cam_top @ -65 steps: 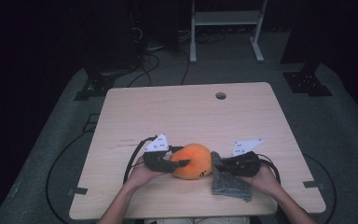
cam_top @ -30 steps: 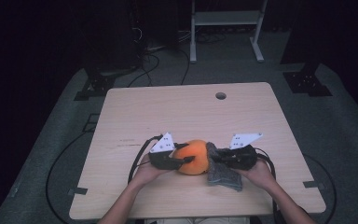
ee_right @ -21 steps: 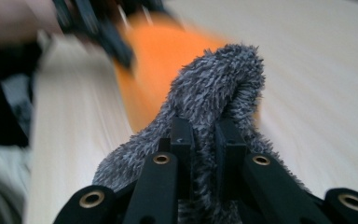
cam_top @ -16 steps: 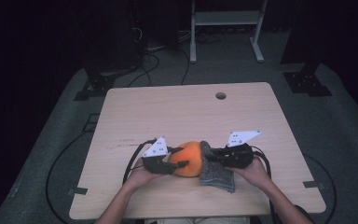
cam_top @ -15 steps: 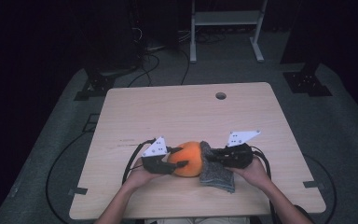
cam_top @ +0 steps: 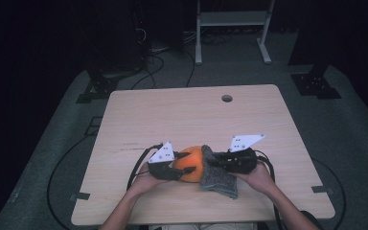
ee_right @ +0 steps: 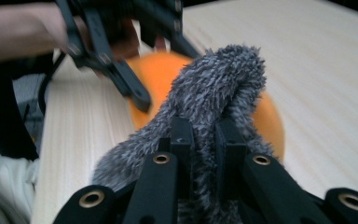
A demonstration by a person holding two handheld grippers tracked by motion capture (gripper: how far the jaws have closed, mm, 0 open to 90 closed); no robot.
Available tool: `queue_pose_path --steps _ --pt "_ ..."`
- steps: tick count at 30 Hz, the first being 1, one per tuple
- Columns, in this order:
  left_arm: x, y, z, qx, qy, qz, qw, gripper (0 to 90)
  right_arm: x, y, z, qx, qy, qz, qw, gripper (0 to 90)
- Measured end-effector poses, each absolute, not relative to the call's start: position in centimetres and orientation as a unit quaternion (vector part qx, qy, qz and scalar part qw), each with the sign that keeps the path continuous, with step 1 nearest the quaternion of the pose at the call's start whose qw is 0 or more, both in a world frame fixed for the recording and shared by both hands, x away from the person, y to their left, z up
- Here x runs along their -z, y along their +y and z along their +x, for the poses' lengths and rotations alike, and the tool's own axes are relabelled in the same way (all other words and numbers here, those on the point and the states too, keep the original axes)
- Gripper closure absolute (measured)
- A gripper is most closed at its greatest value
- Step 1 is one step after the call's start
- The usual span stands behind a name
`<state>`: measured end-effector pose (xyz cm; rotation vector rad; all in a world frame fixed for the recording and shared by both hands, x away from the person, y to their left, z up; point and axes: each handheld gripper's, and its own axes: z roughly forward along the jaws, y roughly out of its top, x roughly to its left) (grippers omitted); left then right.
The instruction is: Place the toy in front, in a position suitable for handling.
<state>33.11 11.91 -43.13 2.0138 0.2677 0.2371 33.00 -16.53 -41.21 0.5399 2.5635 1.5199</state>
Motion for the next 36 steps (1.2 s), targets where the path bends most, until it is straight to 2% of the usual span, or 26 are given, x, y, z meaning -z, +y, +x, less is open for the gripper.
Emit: queue_pose_path --steps 3,5,11,16,18,20,22,23,25,26,31,36 --pt "42.6 12.1 33.3 -0.078 0.136 0.835 0.527 28.9 42.2 -16.7 33.1 -0.503 0.843 0.185 0.046 80.0" --pt "42.4 12.2 33.5 -0.072 0.147 0.834 0.526 25.9 42.4 -17.2 32.9 -0.490 0.849 0.190 0.053 79.9" --pt "42.4 11.3 33.1 -0.090 0.125 0.840 0.520 39.9 42.6 -18.8 32.2 -0.465 0.859 0.205 0.064 79.9" --pt "42.3 9.7 32.8 -0.097 0.100 0.845 0.515 43.0 40.4 -17.1 31.4 -0.498 0.847 0.170 0.073 79.8" --pt "42.1 10.0 32.9 -0.095 0.104 0.844 0.518 37.1 40.8 -16.4 31.8 -0.486 0.855 0.165 0.079 79.9" --pt "41.9 10.6 33.0 -0.080 0.125 0.832 0.535 25.5 41.3 -16.5 32.3 -0.488 0.853 0.173 0.063 80.0" --pt "41.5 11.5 33.5 -0.082 0.158 0.830 0.529 14.4 41.7 -16.8 32.3 -0.487 0.852 0.179 0.067 80.1" --pt "41.6 12.0 33.7 -0.081 0.164 0.831 0.526 15.7 41.7 -17.1 32.3 -0.488 0.851 0.182 0.065 80.0" --pt "41.9 12.4 34.1 -0.047 0.172 0.830 0.529 27.5 41.9 -17.7 32.4 -0.478 0.855 0.190 0.069 80.0" --pt "42.0 12.2 34.1 -0.047 0.169 0.834 0.523 29.9 42.1 -17.9 32.4 -0.470 0.858 0.192 0.070 80.0" --pt "42.2 11.3 33.6 -0.062 0.143 0.840 0.520 38.1 41.8 -18.8 31.4 -0.460 0.863 0.195 0.078 79.9" --pt "42.1 10.7 33.6 -0.069 0.131 0.840 0.521 40.3 39.7 -17.0 31.0 -0.497 0.849 0.162 0.081 79.8"
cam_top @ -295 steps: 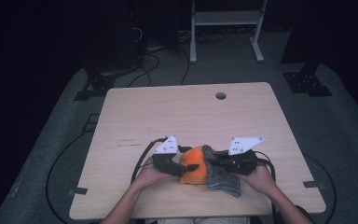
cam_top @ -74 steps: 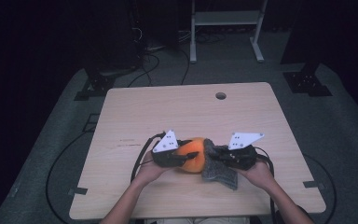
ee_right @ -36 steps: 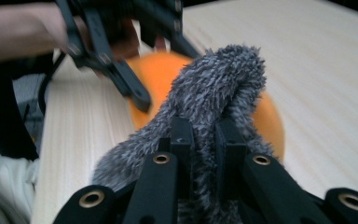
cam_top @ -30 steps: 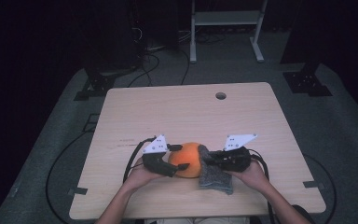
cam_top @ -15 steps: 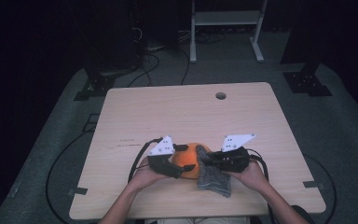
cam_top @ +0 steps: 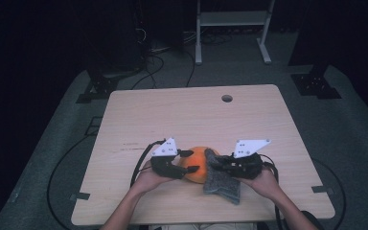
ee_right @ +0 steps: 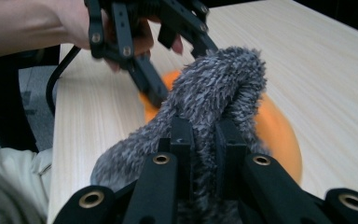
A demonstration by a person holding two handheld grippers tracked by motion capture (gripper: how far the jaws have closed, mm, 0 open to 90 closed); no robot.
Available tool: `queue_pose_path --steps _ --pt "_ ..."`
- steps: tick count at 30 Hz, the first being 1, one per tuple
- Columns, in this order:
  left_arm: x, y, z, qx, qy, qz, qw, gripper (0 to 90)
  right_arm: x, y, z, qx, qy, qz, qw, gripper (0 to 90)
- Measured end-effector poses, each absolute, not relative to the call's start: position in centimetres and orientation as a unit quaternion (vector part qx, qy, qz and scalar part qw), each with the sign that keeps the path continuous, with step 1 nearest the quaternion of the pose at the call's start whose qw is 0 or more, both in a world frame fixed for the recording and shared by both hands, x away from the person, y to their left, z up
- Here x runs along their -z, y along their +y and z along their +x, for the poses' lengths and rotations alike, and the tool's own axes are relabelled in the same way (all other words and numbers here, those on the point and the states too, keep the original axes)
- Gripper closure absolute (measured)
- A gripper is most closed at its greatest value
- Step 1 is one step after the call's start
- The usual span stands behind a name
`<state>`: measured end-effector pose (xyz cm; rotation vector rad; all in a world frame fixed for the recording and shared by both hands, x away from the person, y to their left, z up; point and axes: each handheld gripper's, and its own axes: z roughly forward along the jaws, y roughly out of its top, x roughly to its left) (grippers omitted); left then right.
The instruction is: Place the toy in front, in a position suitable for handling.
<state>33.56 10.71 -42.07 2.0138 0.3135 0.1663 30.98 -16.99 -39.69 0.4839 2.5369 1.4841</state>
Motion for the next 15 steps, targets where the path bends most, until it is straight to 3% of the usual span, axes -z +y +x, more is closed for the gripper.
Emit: queue_pose_path --steps 2,5,6,10,15 --pt "42.0 11.0 33.6 -0.070 0.132 0.839 0.524 35.8 39.8 -16.1 31.6 -0.486 0.856 0.157 0.082 80.0" --pt "41.8 11.7 33.8 -0.061 0.162 0.836 0.521 16.7 40.7 -16.0 32.2 -0.487 0.855 0.165 0.070 80.1" --pt "41.9 11.9 33.9 -0.052 0.163 0.837 0.520 15.3 40.8 -16.2 32.2 -0.491 0.852 0.169 0.066 80.1" --pt "42.0 11.9 33.7 -0.046 0.154 0.841 0.517 35.1 41.1 -16.9 32.0 -0.478 0.858 0.173 0.077 80.1" --pt "42.0 11.7 33.5 -0.051 0.139 0.843 0.518 42.7 41.3 -18.1 30.8 -0.459 0.864 0.182 0.094 80.0"
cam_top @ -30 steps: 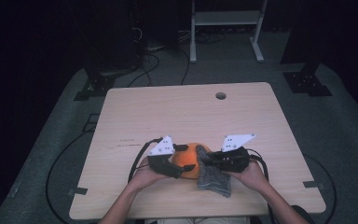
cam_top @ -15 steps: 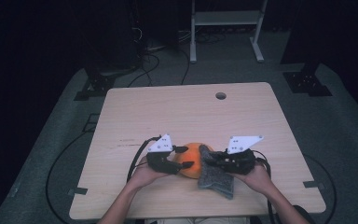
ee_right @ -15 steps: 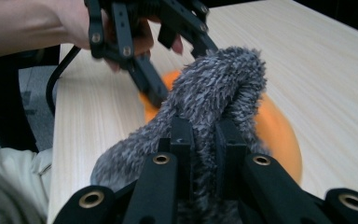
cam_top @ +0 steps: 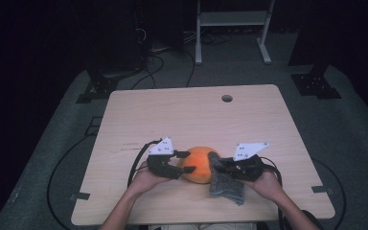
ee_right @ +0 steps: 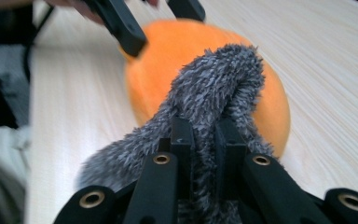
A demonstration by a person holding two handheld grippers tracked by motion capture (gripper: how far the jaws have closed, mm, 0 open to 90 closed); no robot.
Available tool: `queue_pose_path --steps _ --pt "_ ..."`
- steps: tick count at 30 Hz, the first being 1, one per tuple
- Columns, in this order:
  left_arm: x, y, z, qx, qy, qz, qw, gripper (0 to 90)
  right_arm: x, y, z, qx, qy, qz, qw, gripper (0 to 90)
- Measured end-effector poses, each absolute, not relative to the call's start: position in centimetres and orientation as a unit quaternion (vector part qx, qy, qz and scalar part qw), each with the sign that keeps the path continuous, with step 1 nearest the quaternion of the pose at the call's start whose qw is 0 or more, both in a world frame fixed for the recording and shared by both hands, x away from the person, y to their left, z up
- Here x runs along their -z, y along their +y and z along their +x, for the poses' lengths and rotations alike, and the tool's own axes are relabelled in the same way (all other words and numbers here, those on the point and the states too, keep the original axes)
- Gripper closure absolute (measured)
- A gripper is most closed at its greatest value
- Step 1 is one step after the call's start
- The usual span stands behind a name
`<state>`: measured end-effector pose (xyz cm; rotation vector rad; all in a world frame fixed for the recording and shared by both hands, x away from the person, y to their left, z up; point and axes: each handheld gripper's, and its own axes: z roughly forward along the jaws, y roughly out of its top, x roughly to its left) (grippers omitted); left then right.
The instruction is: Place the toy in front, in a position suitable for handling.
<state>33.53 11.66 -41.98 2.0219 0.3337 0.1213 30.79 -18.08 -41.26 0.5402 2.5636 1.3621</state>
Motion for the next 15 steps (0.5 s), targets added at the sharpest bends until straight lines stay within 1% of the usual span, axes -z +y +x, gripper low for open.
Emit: queue_pose_path --steps 4,6,7,8,10,11,12,13,15 --pt "42.1 10.7 33.4 -0.055 0.129 0.841 0.523 45.2 39.7 -17.2 30.4 -0.492 0.851 0.165 0.085 79.8" --pt "42.0 10.6 33.3 -0.065 0.126 0.844 0.517 44.6 39.5 -16.3 30.8 -0.484 0.857 0.156 0.085 79.9" --pt "41.9 10.8 33.3 -0.064 0.127 0.844 0.517 42.8 39.6 -16.1 31.1 -0.479 0.860 0.155 0.084 79.9" --pt "41.9 11.1 33.4 -0.061 0.133 0.840 0.523 37.5 39.9 -16.0 31.4 -0.478 0.860 0.158 0.079 80.0" --pt "41.9 11.6 33.6 -0.058 0.162 0.833 0.526 20.7 40.3 -16.3 31.7 -0.480 0.859 0.164 0.074 80.1" --pt "42.0 11.7 33.8 -0.048 0.171 0.833 0.525 17.0 40.5 -16.6 31.6 -0.481 0.858 0.167 0.070 80.1" --pt "42.1 11.7 34.0 -0.034 0.175 0.833 0.523 17.2 40.7 -16.8 31.6 -0.480 0.858 0.170 0.069 80.1" --pt "42.3 11.6 34.0 -0.022 0.173 0.835 0.522 22.1 40.9 -16.9 31.5 -0.478 0.859 0.171 0.069 80.1" --pt "42.3 11.2 33.8 -0.033 0.161 0.840 0.518 28.8 40.9 -17.3 31.4 -0.473 0.861 0.173 0.070 80.1"
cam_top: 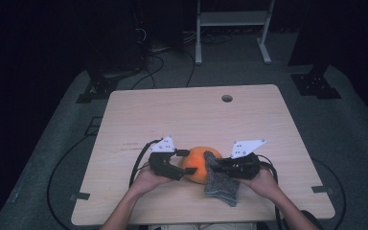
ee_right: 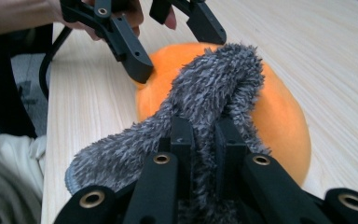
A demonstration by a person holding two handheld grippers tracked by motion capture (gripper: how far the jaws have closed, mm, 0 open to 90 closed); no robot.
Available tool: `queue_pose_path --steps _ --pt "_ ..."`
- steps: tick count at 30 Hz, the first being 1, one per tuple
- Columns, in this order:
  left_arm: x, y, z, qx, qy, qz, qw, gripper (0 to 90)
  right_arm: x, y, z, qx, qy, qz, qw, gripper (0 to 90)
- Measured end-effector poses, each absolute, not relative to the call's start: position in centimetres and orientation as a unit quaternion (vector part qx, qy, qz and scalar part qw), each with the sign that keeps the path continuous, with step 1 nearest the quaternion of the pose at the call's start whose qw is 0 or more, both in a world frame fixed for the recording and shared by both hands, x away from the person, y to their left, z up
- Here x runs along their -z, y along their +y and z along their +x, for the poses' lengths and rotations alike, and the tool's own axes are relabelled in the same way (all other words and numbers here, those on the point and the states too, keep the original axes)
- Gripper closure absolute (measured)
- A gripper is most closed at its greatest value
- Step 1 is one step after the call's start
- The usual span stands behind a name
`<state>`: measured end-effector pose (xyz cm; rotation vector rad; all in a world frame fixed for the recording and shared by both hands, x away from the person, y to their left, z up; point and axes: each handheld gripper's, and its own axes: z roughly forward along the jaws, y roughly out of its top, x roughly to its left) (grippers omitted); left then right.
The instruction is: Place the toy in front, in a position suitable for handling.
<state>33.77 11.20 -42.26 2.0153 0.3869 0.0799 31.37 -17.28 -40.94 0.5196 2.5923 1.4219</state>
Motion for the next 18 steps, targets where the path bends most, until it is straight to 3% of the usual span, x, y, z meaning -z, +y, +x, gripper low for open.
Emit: queue_pose_path --steps 4,8,10,12,13,18 --pt "41.9 10.7 33.4 -0.052 0.132 0.846 0.515 39.3 39.8 -17.3 30.8 -0.471 0.863 0.169 0.078 79.9" --pt "41.9 10.2 33.0 -0.064 0.117 0.849 0.511 39.7 38.6 -15.6 30.5 -0.469 0.868 0.140 0.079 79.9" --pt "41.9 10.6 33.2 -0.061 0.129 0.846 0.513 32.8 38.9 -15.3 30.9 -0.466 0.871 0.140 0.073 79.9" --pt "42.0 10.9 33.5 -0.060 0.165 0.838 0.516 13.3 39.3 -15.5 31.3 -0.466 0.870 0.147 0.071 80.1" --pt "42.1 11.0 33.7 -0.044 0.170 0.839 0.515 11.6 39.6 -15.7 31.4 -0.468 0.868 0.151 0.064 80.1" --pt "42.1 10.3 33.2 -0.046 0.146 0.846 0.511 28.4 39.6 -16.5 31.3 -0.468 0.867 0.165 0.049 79.8"
